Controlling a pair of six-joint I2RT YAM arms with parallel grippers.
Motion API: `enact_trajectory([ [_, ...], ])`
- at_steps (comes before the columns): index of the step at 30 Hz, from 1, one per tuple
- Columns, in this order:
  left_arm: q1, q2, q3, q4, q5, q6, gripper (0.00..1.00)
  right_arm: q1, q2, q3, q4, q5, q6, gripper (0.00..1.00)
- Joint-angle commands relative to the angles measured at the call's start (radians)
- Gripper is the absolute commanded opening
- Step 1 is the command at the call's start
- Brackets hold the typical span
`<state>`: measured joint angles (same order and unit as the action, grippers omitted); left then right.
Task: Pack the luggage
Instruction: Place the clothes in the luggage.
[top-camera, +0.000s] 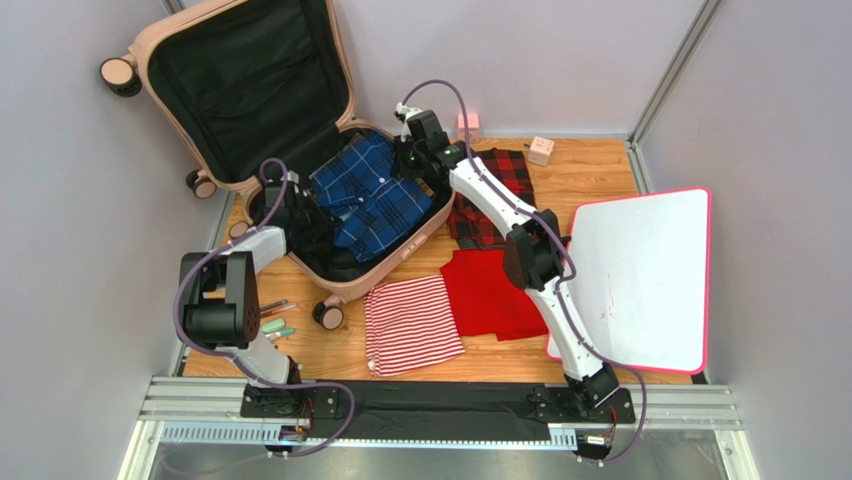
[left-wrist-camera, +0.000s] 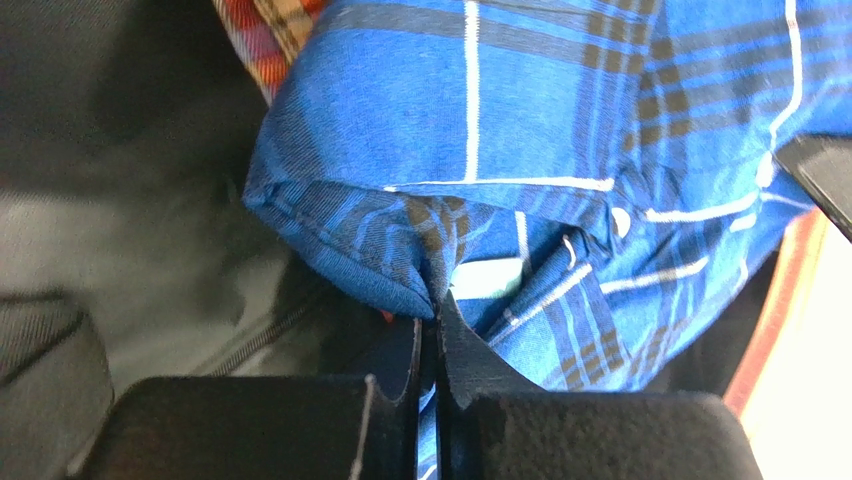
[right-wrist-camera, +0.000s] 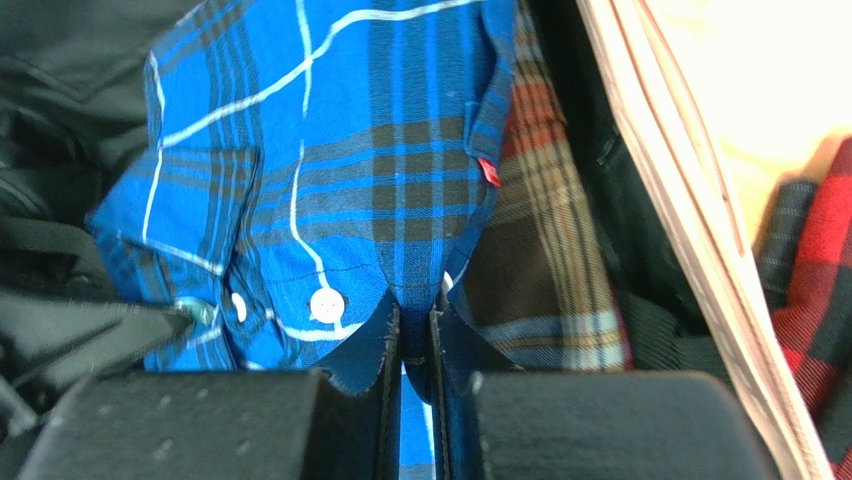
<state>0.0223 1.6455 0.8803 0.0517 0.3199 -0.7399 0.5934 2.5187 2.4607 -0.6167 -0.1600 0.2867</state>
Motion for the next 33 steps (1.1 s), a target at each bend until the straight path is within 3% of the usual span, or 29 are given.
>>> enact_trajectory([
  [1, 0.001, -0.078, -0.029, 0.065, -0.008, -0.042, 0.0, 0.022, 0.003, 0.06, 0.138, 0.085, 0.011, 0.0],
  [9, -0.019, -0.102, -0.032, 0.06, -0.035, -0.09, 0.0, 0.02, 0.058, 0.139, 0.233, 0.16, -0.015, 0.0],
  [17, -0.076, -0.055, 0.0, 0.043, -0.012, -0.113, 0.0, 0.014, 0.054, 0.121, 0.226, 0.255, -0.053, 0.0],
  [20, -0.079, -0.044, 0.023, -0.01, -0.033, -0.095, 0.0, 0.013, 0.039, 0.106, 0.227, 0.26, -0.054, 0.1],
  [21, -0.079, -0.047, 0.037, -0.035, -0.051, -0.087, 0.02, 0.013, 0.028, 0.104, 0.226, 0.255, -0.055, 0.29],
  [24, -0.07, -0.071, 0.065, -0.111, -0.099, -0.046, 0.38, 0.014, -0.015, 0.07, 0.215, 0.232, -0.057, 0.67],
  [25, -0.068, -0.081, 0.077, -0.157, -0.125, -0.018, 0.6, 0.014, -0.032, 0.055, 0.213, 0.218, -0.058, 0.73],
  [27, -0.064, -0.11, 0.101, -0.194, -0.15, 0.013, 0.77, 0.014, -0.085, 0.006, 0.207, 0.198, -0.067, 0.87],
  [28, -0.062, -0.124, 0.108, -0.223, -0.165, 0.04, 0.86, 0.014, -0.107, -0.009, 0.204, 0.18, -0.067, 0.9],
  [33, -0.061, -0.237, 0.097, -0.292, -0.228, 0.106, 0.91, 0.016, -0.288, -0.138, 0.184, 0.094, -0.07, 0.97],
])
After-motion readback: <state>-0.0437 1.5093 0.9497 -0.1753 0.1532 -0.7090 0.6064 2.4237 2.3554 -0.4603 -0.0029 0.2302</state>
